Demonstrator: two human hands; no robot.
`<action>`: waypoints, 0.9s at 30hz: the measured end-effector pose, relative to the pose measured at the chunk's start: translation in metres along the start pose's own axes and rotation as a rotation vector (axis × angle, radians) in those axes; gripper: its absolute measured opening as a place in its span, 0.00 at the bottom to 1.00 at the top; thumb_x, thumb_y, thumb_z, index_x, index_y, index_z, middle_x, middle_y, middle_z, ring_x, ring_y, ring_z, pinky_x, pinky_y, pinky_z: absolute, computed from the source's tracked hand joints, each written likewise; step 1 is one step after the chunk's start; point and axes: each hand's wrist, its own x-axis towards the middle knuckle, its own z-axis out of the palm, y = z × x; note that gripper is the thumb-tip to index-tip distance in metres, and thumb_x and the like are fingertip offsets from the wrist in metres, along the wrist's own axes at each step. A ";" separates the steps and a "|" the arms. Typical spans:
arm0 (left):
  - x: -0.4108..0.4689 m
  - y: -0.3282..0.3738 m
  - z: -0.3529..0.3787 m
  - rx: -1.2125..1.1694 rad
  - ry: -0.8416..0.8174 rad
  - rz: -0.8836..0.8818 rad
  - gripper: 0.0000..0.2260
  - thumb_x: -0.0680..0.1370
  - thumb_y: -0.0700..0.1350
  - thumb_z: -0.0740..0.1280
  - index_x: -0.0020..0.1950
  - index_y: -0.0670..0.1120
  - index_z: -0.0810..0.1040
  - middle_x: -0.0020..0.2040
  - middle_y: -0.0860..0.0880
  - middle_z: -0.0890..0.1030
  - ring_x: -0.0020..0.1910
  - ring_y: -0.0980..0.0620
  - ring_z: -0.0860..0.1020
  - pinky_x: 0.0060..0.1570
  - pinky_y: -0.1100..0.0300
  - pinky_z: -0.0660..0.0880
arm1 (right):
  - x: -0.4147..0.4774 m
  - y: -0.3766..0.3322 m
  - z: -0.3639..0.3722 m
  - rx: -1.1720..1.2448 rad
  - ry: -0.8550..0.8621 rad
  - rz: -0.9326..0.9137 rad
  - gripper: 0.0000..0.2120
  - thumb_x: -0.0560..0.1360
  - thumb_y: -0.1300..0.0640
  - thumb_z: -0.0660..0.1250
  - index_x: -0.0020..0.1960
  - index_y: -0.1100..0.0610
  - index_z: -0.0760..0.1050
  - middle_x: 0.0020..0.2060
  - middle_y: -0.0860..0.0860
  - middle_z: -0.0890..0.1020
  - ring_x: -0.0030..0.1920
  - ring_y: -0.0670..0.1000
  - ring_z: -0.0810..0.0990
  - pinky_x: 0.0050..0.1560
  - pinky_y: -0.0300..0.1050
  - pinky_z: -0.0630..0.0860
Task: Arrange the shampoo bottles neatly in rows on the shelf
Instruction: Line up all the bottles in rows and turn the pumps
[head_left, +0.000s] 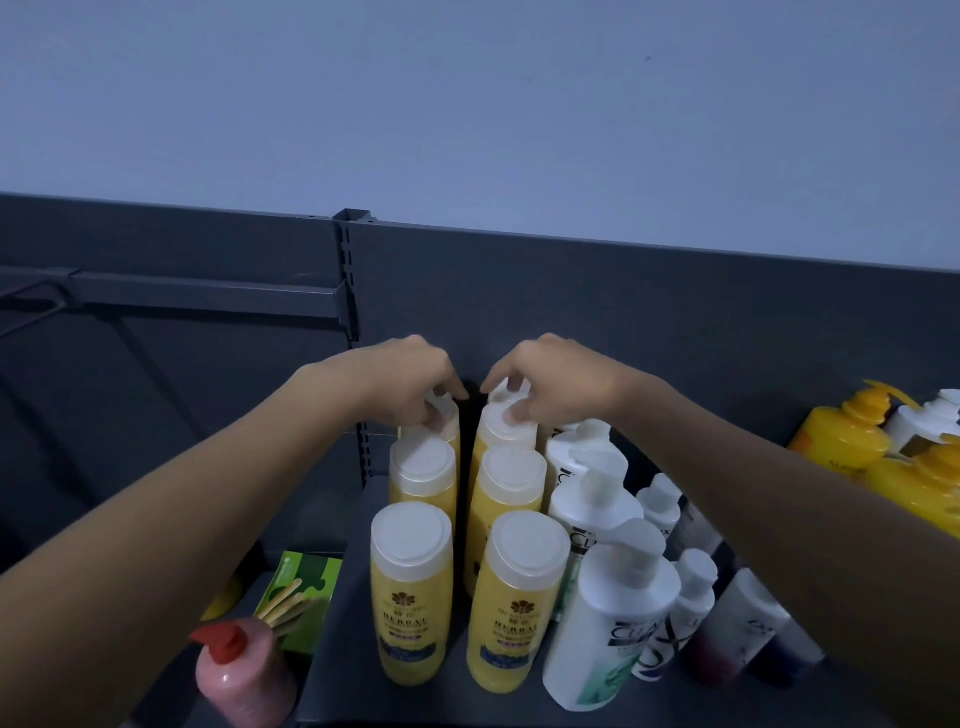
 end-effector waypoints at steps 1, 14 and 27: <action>0.001 -0.002 -0.003 -0.034 0.037 -0.016 0.19 0.78 0.48 0.71 0.69 0.56 0.79 0.59 0.53 0.83 0.56 0.50 0.80 0.55 0.53 0.78 | 0.002 0.003 -0.004 -0.010 0.053 0.011 0.19 0.77 0.55 0.72 0.67 0.46 0.79 0.58 0.46 0.82 0.52 0.46 0.80 0.52 0.43 0.78; 0.023 -0.027 0.000 -0.022 0.060 -0.059 0.23 0.78 0.36 0.64 0.71 0.53 0.77 0.64 0.49 0.79 0.61 0.46 0.77 0.58 0.49 0.78 | 0.038 0.019 0.012 -0.231 -0.075 -0.012 0.32 0.75 0.71 0.65 0.74 0.47 0.71 0.66 0.52 0.75 0.66 0.56 0.75 0.54 0.44 0.71; 0.030 -0.032 0.003 -0.027 0.019 -0.025 0.25 0.77 0.36 0.66 0.70 0.58 0.76 0.60 0.50 0.74 0.61 0.47 0.74 0.57 0.50 0.77 | 0.046 0.012 0.012 -0.247 -0.058 -0.027 0.30 0.74 0.71 0.65 0.72 0.48 0.74 0.62 0.54 0.77 0.58 0.58 0.79 0.52 0.50 0.78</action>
